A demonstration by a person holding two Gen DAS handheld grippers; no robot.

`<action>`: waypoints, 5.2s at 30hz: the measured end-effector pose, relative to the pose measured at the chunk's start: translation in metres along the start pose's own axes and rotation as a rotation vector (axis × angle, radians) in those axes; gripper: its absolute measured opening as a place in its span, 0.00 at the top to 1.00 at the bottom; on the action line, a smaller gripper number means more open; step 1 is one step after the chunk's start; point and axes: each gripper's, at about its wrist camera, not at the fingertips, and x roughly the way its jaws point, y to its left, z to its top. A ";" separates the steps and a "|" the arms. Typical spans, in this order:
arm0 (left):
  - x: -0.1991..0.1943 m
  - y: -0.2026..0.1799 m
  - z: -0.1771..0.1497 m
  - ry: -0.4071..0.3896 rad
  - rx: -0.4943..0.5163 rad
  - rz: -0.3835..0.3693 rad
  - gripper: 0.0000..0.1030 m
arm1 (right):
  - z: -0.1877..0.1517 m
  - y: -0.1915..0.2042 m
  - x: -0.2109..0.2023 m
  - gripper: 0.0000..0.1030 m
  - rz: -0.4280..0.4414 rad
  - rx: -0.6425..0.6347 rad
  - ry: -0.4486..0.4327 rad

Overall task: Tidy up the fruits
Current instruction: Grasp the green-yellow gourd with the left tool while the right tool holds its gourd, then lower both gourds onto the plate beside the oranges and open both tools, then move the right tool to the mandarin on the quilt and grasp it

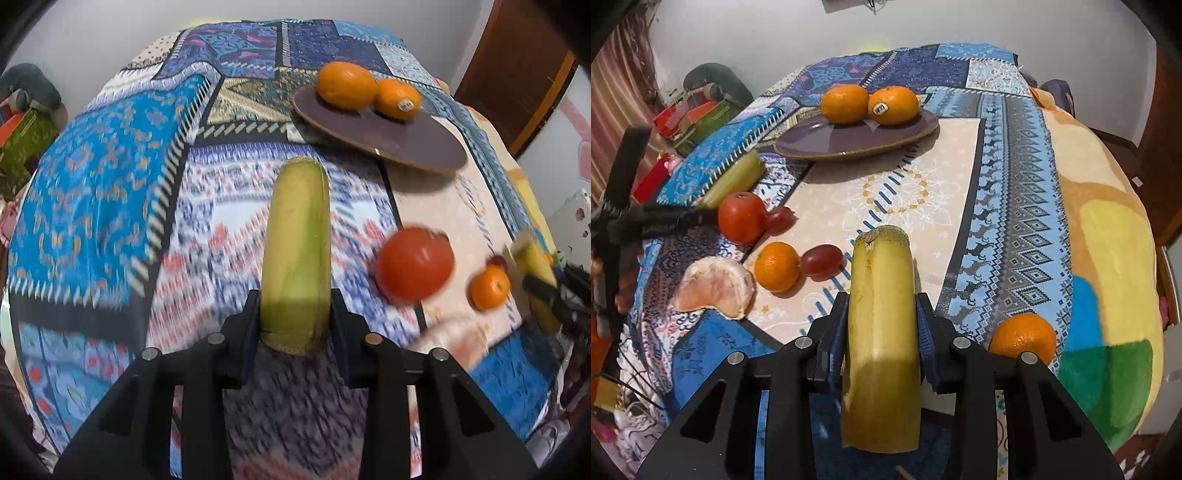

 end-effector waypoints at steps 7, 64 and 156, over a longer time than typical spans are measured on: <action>-0.016 -0.004 -0.012 0.005 0.024 0.026 0.64 | 0.008 0.000 -0.019 0.69 -0.008 -0.002 -0.054; -0.057 -0.063 0.109 -0.271 0.064 -0.142 0.64 | 0.144 0.014 -0.008 0.69 -0.033 -0.160 -0.248; -0.076 -0.052 0.000 -0.215 -0.032 0.019 0.24 | 0.015 -0.027 -0.052 0.50 -0.194 -0.051 -0.056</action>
